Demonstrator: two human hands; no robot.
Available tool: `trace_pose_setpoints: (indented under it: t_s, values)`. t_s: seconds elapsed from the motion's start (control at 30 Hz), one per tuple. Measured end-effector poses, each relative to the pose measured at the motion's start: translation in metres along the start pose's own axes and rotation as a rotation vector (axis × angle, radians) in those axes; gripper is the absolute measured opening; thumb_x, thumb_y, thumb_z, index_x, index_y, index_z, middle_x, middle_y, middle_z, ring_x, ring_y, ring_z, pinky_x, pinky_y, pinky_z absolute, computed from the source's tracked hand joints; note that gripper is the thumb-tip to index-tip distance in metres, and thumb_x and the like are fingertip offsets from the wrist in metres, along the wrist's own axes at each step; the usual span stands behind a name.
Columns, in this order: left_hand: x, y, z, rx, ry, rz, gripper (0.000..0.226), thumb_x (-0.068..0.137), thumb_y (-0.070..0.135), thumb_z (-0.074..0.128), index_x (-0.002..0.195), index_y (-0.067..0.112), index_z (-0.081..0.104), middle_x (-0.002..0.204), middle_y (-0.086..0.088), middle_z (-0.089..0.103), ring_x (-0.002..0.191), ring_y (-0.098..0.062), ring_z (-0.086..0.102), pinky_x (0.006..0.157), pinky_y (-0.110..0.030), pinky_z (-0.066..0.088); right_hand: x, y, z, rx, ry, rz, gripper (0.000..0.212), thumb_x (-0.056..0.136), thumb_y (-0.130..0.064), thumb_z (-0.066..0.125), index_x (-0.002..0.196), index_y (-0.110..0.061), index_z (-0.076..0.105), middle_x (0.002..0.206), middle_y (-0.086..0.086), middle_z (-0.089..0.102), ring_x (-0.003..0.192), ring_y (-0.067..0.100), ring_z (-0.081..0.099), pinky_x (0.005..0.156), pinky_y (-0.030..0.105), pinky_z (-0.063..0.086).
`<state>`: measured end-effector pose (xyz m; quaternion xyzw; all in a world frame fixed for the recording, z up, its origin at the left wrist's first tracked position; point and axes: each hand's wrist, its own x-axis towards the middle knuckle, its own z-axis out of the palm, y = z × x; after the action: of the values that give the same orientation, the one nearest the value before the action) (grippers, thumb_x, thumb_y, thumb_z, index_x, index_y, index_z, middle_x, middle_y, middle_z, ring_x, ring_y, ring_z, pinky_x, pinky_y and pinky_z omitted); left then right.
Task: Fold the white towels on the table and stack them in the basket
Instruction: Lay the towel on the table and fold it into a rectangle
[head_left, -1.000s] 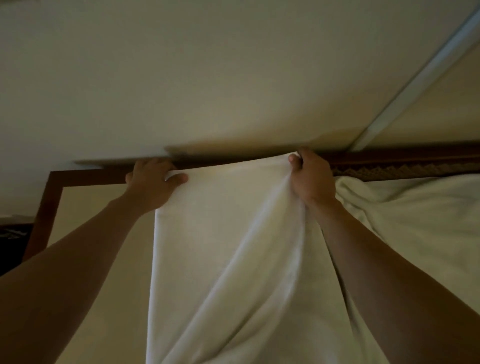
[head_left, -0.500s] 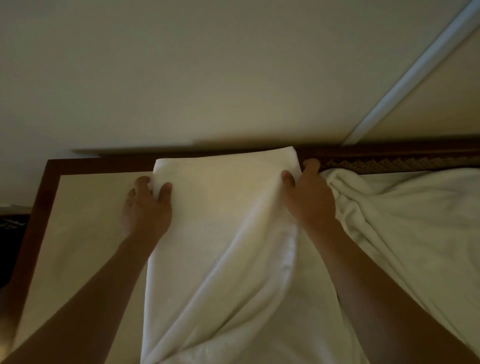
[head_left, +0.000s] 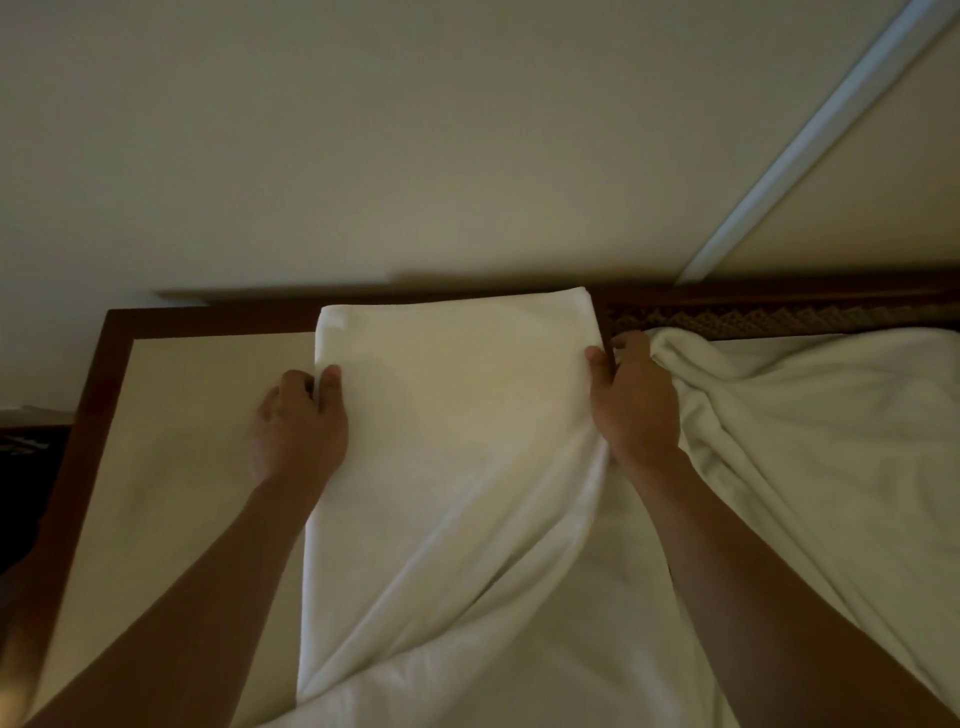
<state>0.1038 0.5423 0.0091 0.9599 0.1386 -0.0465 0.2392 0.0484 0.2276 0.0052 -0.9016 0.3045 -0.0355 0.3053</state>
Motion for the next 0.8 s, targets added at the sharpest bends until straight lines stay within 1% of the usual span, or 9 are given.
trace_pose_setpoints:
  t_s: [0.1,0.17,0.27,0.3,0.37,0.43,0.53,0.63,0.8]
  values:
    - [-0.014,-0.006,-0.003,-0.027,-0.065,-0.021,0.045,0.107,0.049,0.036,0.090,0.013,0.056,0.077,0.000,0.055,0.077,-0.027,0.052,0.071,-0.036,0.037,-0.015,0.004,-0.009,-0.031,-0.016,0.026,0.047,0.103,-0.051,0.049,0.133,-0.015,0.044,0.105,0.011,0.071,0.094,0.033,0.070,0.070,0.032,0.045]
    - [-0.021,-0.015,-0.004,-0.133,-0.108,-0.070,0.045,0.107,0.048,0.038,0.087,0.014,0.060,0.076,0.003,0.057,0.074,-0.024,0.053,0.070,-0.036,0.038,-0.030,0.003,-0.010,-0.061,-0.031,0.038,0.050,0.102,-0.049,0.051,0.135,-0.013,0.042,0.108,0.012,0.069,0.095,0.034,0.069,0.070,0.032,0.043]
    - [-0.024,-0.028,-0.008,-0.363,-0.113,-0.180,0.049,0.105,0.051,0.045,0.080,0.014,0.067,0.078,-0.005,0.065,0.072,-0.024,0.057,0.069,-0.037,0.045,-0.042,0.003,-0.006,-0.066,-0.041,0.045,0.049,0.102,-0.046,0.052,0.137,-0.012,0.041,0.111,0.012,0.069,0.097,0.034,0.069,0.069,0.033,0.044]
    - [-0.024,-0.029,-0.009,-0.379,-0.104,-0.175,0.051,0.104,0.052,0.046,0.077,0.014,0.067,0.076,-0.006,0.065,0.071,-0.025,0.057,0.069,-0.037,0.046,-0.043,0.004,-0.004,-0.063,-0.045,0.047,0.047,0.103,-0.045,0.052,0.136,-0.013,0.043,0.111,0.012,0.069,0.097,0.034,0.069,0.069,0.033,0.044]
    - [-0.024,-0.027,-0.008,-0.277,-0.103,-0.101,0.050,0.104,0.053,0.046,0.076,0.016,0.064,0.072,-0.003,0.062,0.067,-0.022,0.055,0.063,-0.034,0.043,-0.042,0.004,-0.003,-0.034,-0.035,0.043,0.041,0.104,-0.041,0.052,0.134,-0.014,0.046,0.110,0.012,0.070,0.097,0.032,0.069,0.070,0.032,0.046]
    - [-0.026,-0.023,-0.006,-0.134,-0.069,-0.025,0.046,0.104,0.051,0.045,0.081,0.014,0.059,0.072,0.000,0.058,0.065,-0.017,0.050,0.059,-0.032,0.035,-0.042,0.005,-0.003,0.004,0.026,-0.007,0.034,0.105,-0.036,0.052,0.132,-0.015,0.048,0.106,0.010,0.071,0.093,0.031,0.071,0.069,0.033,0.049]
    - [-0.031,-0.024,0.000,-0.041,0.004,0.057,0.044,0.103,0.052,0.043,0.088,0.012,0.054,0.074,0.001,0.054,0.066,-0.018,0.047,0.063,-0.033,0.036,-0.046,0.008,0.000,-0.016,0.099,-0.081,0.029,0.107,-0.030,0.049,0.130,-0.013,0.048,0.101,0.011,0.072,0.085,0.032,0.071,0.064,0.032,0.046]
    - [-0.033,-0.025,0.005,0.012,0.030,0.061,0.043,0.104,0.053,0.041,0.091,0.013,0.051,0.078,-0.003,0.054,0.070,-0.025,0.052,0.062,-0.036,0.039,-0.046,0.013,0.008,-0.045,0.100,-0.058,0.027,0.107,-0.030,0.047,0.127,-0.011,0.050,0.096,0.011,0.071,0.081,0.032,0.070,0.062,0.030,0.040]
    - [-0.035,-0.028,0.005,0.020,0.039,0.058,0.044,0.104,0.053,0.039,0.091,0.012,0.050,0.080,-0.005,0.055,0.072,-0.030,0.054,0.062,-0.037,0.041,-0.048,0.013,0.005,0.036,0.137,-0.010,0.021,0.107,-0.029,0.048,0.121,-0.015,0.051,0.093,0.007,0.069,0.079,0.027,0.068,0.064,0.031,0.044]
